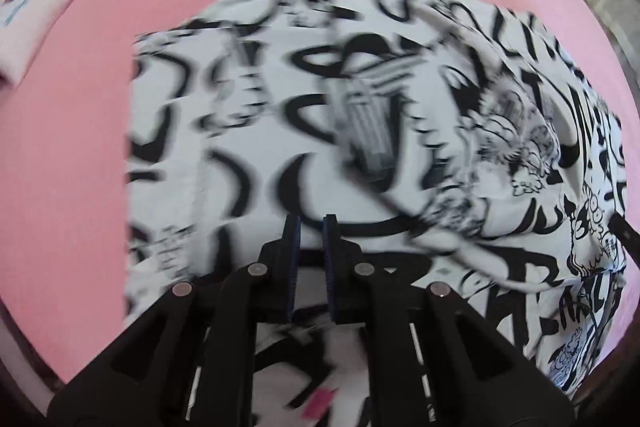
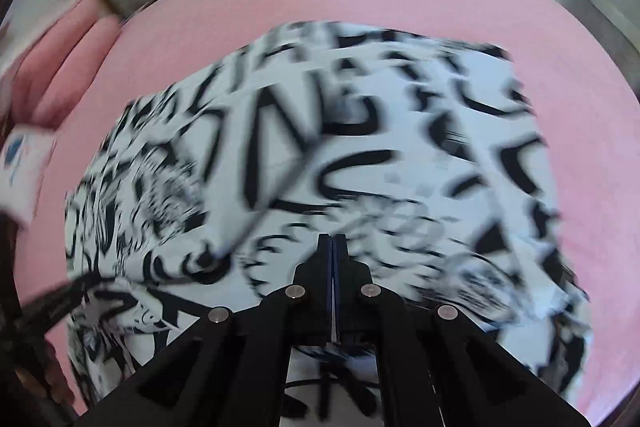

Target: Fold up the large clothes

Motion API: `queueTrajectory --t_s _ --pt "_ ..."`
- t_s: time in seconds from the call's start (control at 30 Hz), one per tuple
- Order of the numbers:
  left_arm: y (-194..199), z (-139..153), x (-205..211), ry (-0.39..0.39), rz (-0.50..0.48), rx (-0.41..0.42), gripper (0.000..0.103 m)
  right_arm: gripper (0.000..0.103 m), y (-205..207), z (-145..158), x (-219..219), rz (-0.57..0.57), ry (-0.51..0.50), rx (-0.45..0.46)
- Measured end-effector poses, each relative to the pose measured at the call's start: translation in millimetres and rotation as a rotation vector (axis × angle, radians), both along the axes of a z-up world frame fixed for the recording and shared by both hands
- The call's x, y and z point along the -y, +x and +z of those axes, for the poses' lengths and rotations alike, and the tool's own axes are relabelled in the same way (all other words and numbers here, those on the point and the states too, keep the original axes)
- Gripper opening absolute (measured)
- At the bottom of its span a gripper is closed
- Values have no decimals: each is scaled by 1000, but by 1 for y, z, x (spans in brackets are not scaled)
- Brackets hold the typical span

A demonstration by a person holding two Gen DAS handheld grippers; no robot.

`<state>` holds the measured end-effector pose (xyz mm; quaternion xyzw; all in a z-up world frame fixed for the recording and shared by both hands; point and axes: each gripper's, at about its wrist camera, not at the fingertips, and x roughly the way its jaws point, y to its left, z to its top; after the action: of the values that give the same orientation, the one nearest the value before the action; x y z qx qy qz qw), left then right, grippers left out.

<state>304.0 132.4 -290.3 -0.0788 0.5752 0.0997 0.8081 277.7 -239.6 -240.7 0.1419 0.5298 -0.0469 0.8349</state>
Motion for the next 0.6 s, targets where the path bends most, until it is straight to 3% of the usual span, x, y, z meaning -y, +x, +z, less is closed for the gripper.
queueTrajectory --t_s 0.1,0.17,0.23,0.33,0.47,0.6 --pt "-22 10 -15 28 27 0 9 13 -26 15 33 -124 -11 -16" --pt "-36 16 -14 61 26 -27 9 30 -47 20 41 -173 -19 -21" --pt "-48 18 -15 69 20 -47 9 40 -66 22 43 -209 -23 -28" --pt "-65 13 -8 46 12 -74 9 44 -103 24 45 -260 11 -58" --pt "-100 14 4 23 17 -108 10 62 -151 17 53 -301 59 -98" --pt "-130 13 24 -22 21 -109 10 69 -183 1 32 -300 100 -137"
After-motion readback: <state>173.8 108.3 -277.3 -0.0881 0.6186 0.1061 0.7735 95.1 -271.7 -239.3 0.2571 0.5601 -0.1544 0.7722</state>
